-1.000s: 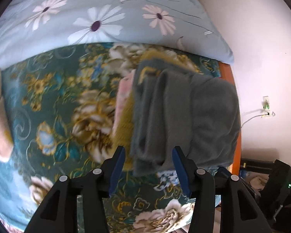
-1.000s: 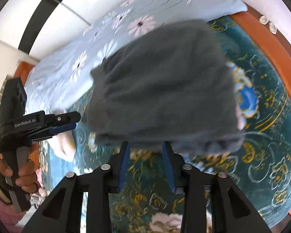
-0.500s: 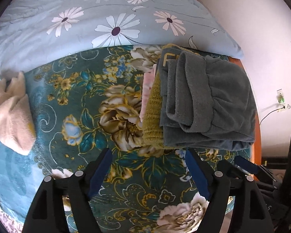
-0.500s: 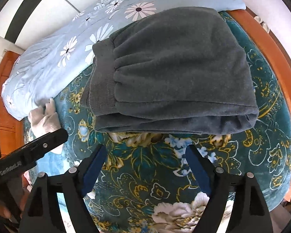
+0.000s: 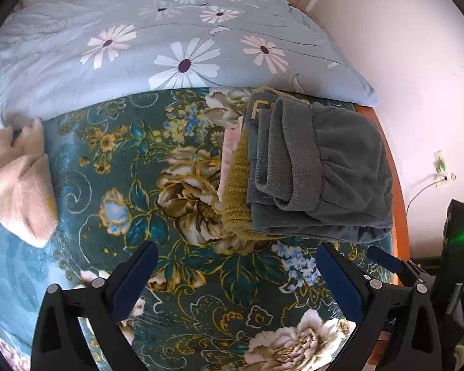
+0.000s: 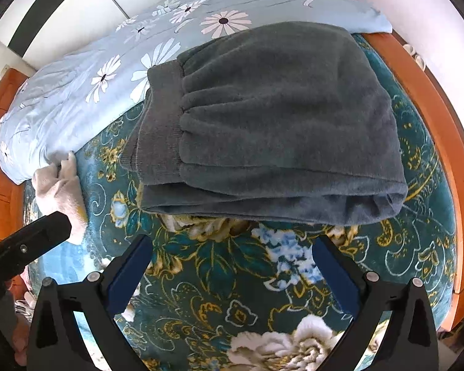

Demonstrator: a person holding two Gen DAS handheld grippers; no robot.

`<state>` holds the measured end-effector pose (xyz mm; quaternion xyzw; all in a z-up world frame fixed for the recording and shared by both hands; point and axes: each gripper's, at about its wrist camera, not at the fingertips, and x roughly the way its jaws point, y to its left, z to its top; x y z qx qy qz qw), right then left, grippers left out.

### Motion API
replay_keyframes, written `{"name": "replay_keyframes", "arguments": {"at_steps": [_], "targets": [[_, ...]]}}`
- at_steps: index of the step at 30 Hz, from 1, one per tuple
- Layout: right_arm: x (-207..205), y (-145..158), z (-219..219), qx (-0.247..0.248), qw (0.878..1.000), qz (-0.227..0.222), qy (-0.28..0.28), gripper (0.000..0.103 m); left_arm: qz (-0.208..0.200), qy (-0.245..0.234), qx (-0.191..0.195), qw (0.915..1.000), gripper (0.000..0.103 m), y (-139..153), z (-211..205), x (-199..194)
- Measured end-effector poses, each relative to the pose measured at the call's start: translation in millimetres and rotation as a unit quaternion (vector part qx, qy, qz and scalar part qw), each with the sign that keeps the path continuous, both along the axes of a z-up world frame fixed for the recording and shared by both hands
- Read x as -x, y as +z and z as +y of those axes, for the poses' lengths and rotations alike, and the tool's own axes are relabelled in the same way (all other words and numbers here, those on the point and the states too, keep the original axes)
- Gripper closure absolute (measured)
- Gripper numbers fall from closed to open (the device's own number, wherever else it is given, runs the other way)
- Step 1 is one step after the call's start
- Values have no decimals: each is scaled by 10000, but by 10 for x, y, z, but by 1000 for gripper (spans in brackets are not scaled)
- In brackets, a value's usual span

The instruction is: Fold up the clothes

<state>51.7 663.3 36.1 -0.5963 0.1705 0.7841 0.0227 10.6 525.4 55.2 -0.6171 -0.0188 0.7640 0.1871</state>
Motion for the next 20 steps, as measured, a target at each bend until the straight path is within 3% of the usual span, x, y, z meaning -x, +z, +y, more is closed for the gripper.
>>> {"name": "replay_keyframes", "arguments": {"at_steps": [3, 7, 9, 16, 20], "targets": [[18, -46, 29, -165, 9998, 15, 57, 0, -14, 121, 15, 9999, 0, -27, -17, -17], [42, -122, 83, -379, 9992, -28, 110, 0, 626, 309, 403, 9967, 0, 2, -21, -94], [49, -153, 117, -405, 9991, -51, 113, 0, 746, 289, 624, 9948, 0, -49, 9, -117], [54, -264, 190, -353, 9990, -201, 169, 0, 570, 87, 1115, 9921, 0, -284, 134, -189], [51, -286, 228, -359, 9989, -231, 186, 0, 403, -45, 1092, 9932, 0, -340, 205, -232]]}}
